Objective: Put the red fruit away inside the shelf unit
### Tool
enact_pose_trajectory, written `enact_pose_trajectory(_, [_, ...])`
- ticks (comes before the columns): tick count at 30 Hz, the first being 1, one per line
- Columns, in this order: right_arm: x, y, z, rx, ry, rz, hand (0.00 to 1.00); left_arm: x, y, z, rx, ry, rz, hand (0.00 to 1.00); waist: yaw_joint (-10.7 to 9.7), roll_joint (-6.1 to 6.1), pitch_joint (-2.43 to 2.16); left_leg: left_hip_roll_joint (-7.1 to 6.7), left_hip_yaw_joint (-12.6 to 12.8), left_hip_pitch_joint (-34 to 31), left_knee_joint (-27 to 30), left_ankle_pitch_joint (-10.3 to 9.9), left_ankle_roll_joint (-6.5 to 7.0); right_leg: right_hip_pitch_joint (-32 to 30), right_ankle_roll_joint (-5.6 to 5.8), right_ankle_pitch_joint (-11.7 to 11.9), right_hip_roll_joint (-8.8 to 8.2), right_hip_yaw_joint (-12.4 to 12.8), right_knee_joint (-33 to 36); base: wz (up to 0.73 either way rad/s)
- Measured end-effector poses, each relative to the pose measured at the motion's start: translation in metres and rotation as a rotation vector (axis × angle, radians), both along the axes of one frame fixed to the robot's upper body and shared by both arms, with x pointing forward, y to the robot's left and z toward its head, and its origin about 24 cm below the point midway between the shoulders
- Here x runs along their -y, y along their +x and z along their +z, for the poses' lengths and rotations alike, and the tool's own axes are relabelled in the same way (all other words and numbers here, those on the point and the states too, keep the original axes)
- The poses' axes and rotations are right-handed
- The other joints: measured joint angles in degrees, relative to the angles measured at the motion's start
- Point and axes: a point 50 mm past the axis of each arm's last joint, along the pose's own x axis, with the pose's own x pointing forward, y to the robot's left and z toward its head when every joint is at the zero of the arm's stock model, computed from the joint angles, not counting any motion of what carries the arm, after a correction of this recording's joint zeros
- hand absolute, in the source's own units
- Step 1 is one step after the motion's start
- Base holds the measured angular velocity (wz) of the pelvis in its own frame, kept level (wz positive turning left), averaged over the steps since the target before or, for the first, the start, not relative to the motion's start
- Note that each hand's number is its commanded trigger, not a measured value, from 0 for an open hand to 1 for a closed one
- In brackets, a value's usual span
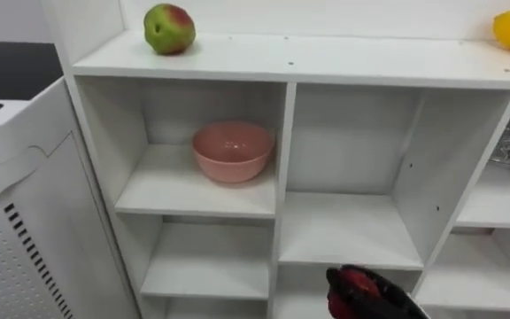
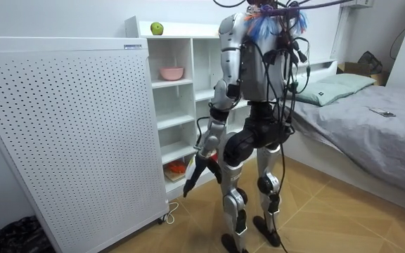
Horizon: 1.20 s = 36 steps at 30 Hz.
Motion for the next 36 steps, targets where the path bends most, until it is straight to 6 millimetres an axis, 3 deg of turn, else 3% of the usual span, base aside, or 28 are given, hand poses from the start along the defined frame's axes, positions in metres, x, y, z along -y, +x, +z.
enact_pose_trajectory(3, [0.0, 0.011, -0.003, -0.035, 0.134, -0.068, 1.0, 0.003, 0.01, 0.001, 0.012, -0.003, -0.009, 0.0, 0.2, 1.19, 0.6, 0.06, 0.1, -3.4, 1.4, 0.3, 0.37, -4.2, 0.03, -0.1, -0.38, 0.1, 2.9, -0.02])
enact_pose_trajectory(8, [0.003, 0.024, -0.007, -0.065, 0.391, -0.218, 1.0, 0.011, 0.023, 0.002, 0.057, -0.058, 0.064, 0.0, 0.9, 1.18, 1.05, -0.55, 1.5, -10.8, 5.0, 1.0, 0.92, -13.4, -0.22, -1.5, -2.22, 0.2, 10.2, -0.02])
enact_pose_trajectory(12, [0.009, 0.029, -0.005, -0.061, 0.497, -0.297, 1.0, 0.015, 0.027, 0.002, 0.077, -0.067, 0.063, 0.0, 1.0, 1.06, 1.39, -1.04, 1.6, -16.8, 7.4, 1.2, 1.29, -20.1, -0.32, -2.5, -3.02, 1.0, 14.4, 0.04])
enact_pose_trajectory(21, [0.028, 0.062, 0.031, 0.029, 0.604, -0.381, 1.0, 0.029, 0.04, 0.004, 0.119, -0.085, 0.033, 0.0, 2.2, 1.82, 1.91, -1.2, 1.7, -30.0, 13.1, 1.6, 1.64, -34.0, -0.76, -2.9, -3.58, 2.1, 20.8, 0.0])
enact_pose_trajectory(25, [0.043, 0.074, 0.054, 0.099, 0.641, -0.398, 1.0, 0.034, 0.049, 0.006, 0.148, -0.093, 0.045, 0.0, 3.6, 1.51, 2.09, -2.05, 3.2, -33.1, 13.6, 2.3, 1.96, -38.8, -0.98, -3.5, -5.29, 2.7, 24.0, 0.02])
enact_pose_trajectory(33, [0.049, 0.091, 0.085, 0.181, 0.713, -0.397, 1.0, 0.037, 0.052, 0.007, 0.169, -0.113, 0.096, 0.0, 3.6, 1.45, 2.14, -2.1, 3.6, -36.6, 14.7, 2.1, 1.86, -42.6, -1.28, -3.7, -5.47, 3.1, 25.7, 0.03])
enact_pose_trajectory(36, [0.057, 0.096, 0.1, 0.212, 0.699, -0.4, 1.0, 0.038, 0.054, 0.008, 0.181, -0.123, 0.108, 0.0, 3.5, 1.45, 2.14, -2.82, 3.6, -36.9, 14.7, 2.1, 1.89, -43.3, -1.2, -4.4, -6.4, 3.0, 26.8, 0.1])
